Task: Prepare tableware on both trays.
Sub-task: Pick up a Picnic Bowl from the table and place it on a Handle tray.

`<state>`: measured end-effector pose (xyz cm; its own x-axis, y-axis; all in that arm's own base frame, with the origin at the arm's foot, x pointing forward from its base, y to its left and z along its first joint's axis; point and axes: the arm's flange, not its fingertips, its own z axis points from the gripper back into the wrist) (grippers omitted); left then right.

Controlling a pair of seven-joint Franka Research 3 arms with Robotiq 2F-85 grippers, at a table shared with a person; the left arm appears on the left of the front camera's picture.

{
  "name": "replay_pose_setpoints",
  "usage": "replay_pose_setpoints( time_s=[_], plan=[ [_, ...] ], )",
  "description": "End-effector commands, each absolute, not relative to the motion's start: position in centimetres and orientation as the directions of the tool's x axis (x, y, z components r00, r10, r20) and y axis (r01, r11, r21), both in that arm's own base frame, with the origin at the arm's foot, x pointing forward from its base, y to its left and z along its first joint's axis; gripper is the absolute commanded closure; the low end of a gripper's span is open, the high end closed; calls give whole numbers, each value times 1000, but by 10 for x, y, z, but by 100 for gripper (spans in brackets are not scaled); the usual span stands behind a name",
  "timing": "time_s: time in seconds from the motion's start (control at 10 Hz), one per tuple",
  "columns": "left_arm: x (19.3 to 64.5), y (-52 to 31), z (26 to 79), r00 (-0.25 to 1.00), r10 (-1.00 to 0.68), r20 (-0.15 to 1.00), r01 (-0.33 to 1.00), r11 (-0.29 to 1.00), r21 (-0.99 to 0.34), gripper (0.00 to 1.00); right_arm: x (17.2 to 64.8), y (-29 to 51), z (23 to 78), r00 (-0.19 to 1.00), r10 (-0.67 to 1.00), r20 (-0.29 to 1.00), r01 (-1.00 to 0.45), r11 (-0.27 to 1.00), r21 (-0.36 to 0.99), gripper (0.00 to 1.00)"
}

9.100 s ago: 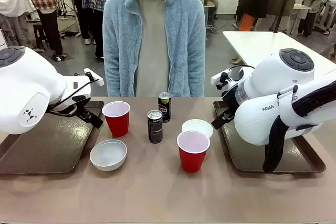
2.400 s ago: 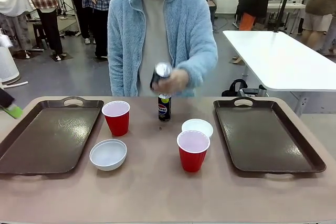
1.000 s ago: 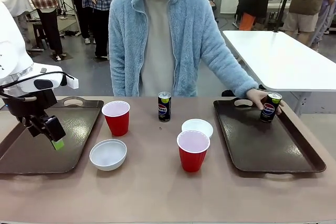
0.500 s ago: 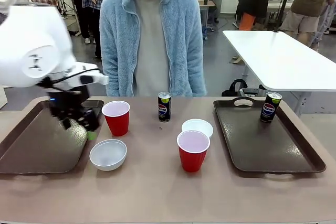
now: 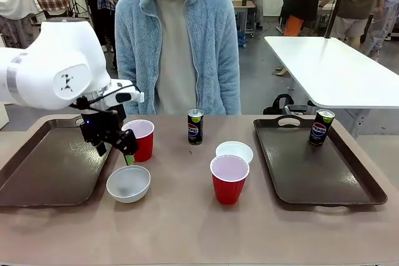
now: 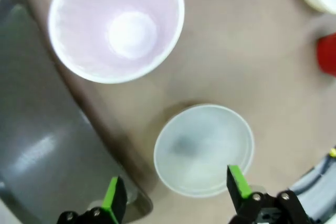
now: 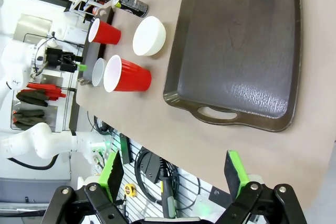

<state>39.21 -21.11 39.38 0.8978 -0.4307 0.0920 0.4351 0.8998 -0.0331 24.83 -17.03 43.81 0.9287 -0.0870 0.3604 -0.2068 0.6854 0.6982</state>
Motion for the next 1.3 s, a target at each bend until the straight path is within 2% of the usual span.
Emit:
replay_pose_setpoints(
  time_s=[0.0, 0.2, 0.3, 0.4, 0.5, 0.8, 0.9, 1.0, 1.2],
  plan=[
    [386, -213, 362, 875, -471, 109, 471, 882, 30, 0, 251, -172, 438, 920, -91, 380, -228, 664, 712, 0],
    [382, -219, 340, 833, -536, 140, 532, 844, 64, 0, 251, -172, 438, 920, -91, 380, -228, 664, 712, 0],
    [381, -219, 338, 818, -548, 172, 545, 836, 72, 47, 251, -172, 438, 920, -91, 380, -228, 664, 712, 0],
    [382, -218, 340, 817, -547, 184, 543, 836, 78, 51, 251, -172, 438, 920, -91, 380, -228, 664, 712, 0],
    [381, -217, 341, 819, -546, 178, 541, 837, 81, 99, 251, -172, 438, 920, -91, 380, -228, 664, 712, 0],
    [384, -215, 339, 835, -534, 129, 527, 845, 90, 100, 251, -172, 438, 920, -91, 380, -228, 664, 712, 0],
    [384, -214, 340, 842, -527, 115, 519, 850, 88, 87, 251, -172, 438, 920, -91, 380, -228, 664, 712, 0],
    [383, -213, 344, 850, -517, 101, 511, 856, 80, 97, 251, -172, 438, 920, -91, 380, -228, 664, 712, 0],
    [369, -209, 362, 857, -511, 71, 505, 859, 89, 100, 251, -172, 438, 920, -91, 380, -228, 664, 712, 0]
  ],
)
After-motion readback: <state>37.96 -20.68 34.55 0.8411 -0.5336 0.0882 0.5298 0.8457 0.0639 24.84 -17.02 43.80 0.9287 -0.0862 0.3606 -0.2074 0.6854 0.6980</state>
